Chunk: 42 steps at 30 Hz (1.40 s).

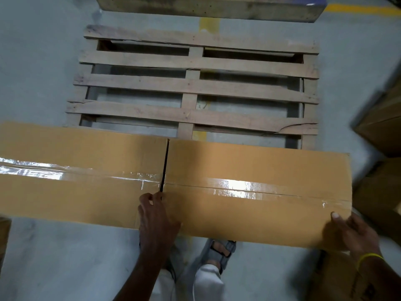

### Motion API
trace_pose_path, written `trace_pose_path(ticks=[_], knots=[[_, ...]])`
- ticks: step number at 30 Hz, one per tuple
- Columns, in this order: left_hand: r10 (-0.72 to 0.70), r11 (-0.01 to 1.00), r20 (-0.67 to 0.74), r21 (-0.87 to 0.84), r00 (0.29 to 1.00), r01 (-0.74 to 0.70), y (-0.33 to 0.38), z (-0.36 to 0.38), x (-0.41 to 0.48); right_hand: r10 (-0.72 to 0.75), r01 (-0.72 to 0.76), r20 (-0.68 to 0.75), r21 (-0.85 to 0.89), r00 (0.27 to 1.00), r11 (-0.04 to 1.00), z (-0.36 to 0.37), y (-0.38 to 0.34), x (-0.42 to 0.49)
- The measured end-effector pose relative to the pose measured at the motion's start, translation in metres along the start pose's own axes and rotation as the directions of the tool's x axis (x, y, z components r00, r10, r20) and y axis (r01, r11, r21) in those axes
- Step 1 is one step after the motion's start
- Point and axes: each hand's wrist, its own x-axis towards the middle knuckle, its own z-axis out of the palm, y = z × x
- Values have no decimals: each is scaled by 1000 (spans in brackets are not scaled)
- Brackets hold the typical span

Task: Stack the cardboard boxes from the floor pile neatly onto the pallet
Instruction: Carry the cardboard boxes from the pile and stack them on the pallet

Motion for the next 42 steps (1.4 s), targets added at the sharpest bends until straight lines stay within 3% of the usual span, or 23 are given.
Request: trace_pose_path(ticks=[7, 11, 16, 34, 42], knots=[[149, 985, 14, 90, 989, -150, -14, 4, 1, 25, -25, -4, -72, 1000, 997, -2, 7, 5], [181, 979, 42, 86, 983, -184, -13, -1, 4, -12, 12, 22, 3, 1000, 1000, -10, 44, 38], [178, 983, 53, 38, 983, -181, -12, -4, 6, 22, -22, 3, -39, 1000, 999, 0, 25, 17], [208, 976, 43, 48, 977, -210, -22, -2, 9, -186, 183, 8, -238, 983, 954, 8, 36, 31], [227, 969, 60, 88, 972, -231, -25, -1, 9, -77, 82, 27, -307, 997, 948, 8, 37, 47]])
